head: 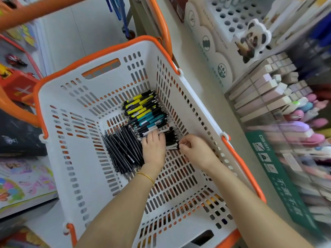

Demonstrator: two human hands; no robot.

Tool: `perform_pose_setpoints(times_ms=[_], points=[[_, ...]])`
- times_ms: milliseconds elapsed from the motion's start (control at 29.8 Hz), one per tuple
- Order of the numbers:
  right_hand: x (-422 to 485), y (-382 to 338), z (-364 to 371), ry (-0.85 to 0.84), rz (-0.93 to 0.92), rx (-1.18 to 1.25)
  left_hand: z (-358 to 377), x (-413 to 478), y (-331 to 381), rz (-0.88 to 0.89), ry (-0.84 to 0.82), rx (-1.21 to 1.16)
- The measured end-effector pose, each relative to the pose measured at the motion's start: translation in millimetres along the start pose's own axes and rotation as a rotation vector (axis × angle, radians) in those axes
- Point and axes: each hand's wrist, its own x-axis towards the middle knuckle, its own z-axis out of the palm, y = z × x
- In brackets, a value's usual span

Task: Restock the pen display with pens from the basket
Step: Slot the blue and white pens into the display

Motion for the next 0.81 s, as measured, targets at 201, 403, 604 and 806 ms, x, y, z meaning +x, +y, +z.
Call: perform_pose_setpoints(times_ms=[201,403,604,806], points=[[0.6,0.3,0.4,0.0,-0.002,0.004,4.4,0.4,-1.7,-0.065,-0.082,-0.037],[1.2,0.7,0.2,0.004,-0.002,0.004,-1.9,9.6,-8.5,-0.03,-0.175,-0.015],[0.3,0.8,-0.6,-0.006,0.011,0.02,-4.1,16.2,-11.1,-0.011,-0.201,-0.01],[-0.7,0.1,-0.4,-0.008,0.008,0.015,-8.7,20.9,-12.4,0.004,-0.204,-0.013]])
